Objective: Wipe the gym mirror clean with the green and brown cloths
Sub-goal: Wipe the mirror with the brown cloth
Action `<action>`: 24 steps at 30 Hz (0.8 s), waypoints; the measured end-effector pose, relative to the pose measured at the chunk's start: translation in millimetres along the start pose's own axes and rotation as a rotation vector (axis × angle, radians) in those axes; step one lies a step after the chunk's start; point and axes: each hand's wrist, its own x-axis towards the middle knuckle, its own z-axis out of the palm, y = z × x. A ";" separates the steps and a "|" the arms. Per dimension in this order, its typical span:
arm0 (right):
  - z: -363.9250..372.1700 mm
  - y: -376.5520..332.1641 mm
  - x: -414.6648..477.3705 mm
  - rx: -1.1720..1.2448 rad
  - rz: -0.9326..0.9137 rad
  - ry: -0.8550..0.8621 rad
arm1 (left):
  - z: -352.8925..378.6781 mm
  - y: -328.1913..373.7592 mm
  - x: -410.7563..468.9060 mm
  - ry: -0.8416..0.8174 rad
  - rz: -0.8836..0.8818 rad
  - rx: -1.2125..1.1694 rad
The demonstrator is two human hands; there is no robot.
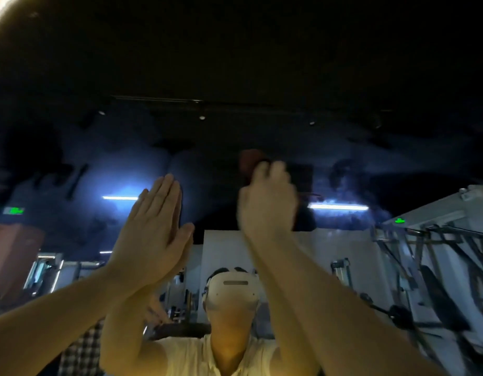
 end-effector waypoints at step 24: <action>22.0 -88.0 -36.2 0.152 -0.287 -0.054 | -44.3 -44.1 -34.2 0.098 -0.121 -0.045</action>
